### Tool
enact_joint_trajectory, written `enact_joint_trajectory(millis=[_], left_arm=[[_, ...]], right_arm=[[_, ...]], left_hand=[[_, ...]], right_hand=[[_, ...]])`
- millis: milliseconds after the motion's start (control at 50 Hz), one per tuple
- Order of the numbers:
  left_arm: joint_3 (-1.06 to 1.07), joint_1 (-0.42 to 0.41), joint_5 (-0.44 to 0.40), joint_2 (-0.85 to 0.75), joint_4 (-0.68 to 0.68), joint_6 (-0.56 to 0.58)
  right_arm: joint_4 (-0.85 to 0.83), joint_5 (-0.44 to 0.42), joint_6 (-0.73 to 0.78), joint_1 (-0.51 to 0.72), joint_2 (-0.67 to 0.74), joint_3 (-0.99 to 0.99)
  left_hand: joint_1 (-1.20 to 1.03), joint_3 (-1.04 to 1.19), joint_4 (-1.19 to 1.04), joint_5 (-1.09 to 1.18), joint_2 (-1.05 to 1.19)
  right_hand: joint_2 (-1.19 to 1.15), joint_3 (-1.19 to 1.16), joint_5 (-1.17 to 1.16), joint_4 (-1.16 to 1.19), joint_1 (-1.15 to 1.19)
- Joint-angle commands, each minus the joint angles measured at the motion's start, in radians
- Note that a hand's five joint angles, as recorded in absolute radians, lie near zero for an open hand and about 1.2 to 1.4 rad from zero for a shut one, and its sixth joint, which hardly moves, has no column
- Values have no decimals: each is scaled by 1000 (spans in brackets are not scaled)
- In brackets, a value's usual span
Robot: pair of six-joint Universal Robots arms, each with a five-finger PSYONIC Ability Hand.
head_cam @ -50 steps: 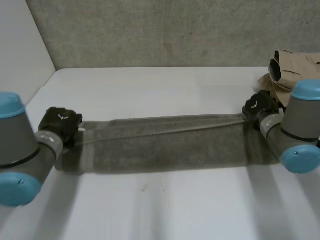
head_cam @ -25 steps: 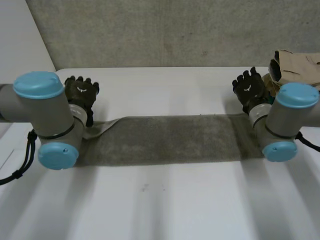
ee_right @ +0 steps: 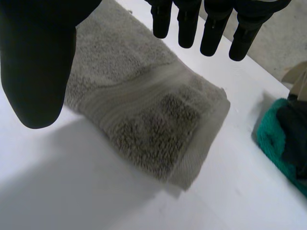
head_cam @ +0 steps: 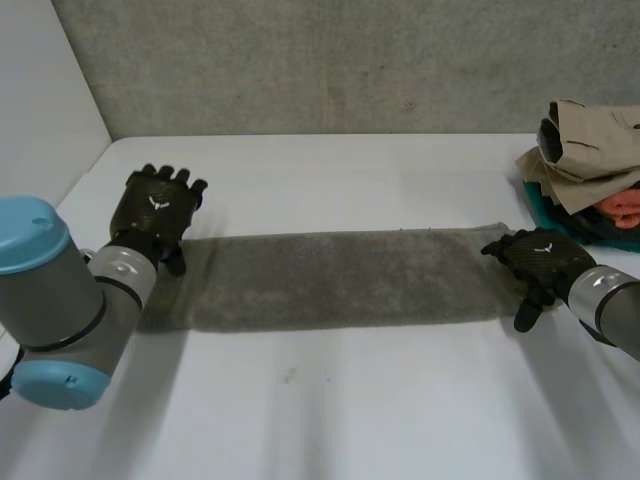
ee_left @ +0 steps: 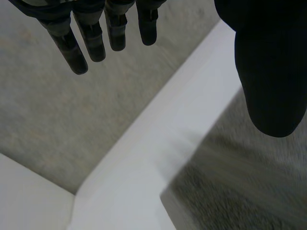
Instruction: Fold the laundry.
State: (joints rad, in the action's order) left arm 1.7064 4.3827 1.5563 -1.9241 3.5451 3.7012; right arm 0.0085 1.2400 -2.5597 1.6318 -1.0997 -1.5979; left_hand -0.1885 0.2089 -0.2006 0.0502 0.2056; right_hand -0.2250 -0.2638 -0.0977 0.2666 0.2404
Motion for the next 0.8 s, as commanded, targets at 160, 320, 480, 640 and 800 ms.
enact_joint_trajectory(millis=[160, 320, 480, 640, 800], left_arm=[[-13, 11, 2, -72, -2, -9], [19, 8, 1, -18, 0, -10], [51, 4, 1, 71, 0, -14], [93, 6, 1, 145, -2, -15], [113, 14, 1, 184, -2, -55]], right_arm=[[-142, 10, 47, -46, 92, -11], [-130, 45, 114, -88, 123, 18], [-125, 142, 177, -225, 69, 7], [-133, 257, 442, -273, 12, 24], [-229, 228, 395, 55, -40, 79]], left_hand=[[-10, -10, 2, -26, -7], [-10, -10, 2, -26, -7], [-7, -13, 5, -29, -10], [-4, -16, 8, -32, -13], [-4, -16, 8, -32, -13]], right_hand=[[-668, -629, -620, 626, 652], [-1171, -1132, -1124, 1130, 1156], [-1171, -1132, -1124, 1130, 1156], [-1171, -1132, -1124, 1130, 1156], [-1171, -1132, -1124, 1130, 1156]])
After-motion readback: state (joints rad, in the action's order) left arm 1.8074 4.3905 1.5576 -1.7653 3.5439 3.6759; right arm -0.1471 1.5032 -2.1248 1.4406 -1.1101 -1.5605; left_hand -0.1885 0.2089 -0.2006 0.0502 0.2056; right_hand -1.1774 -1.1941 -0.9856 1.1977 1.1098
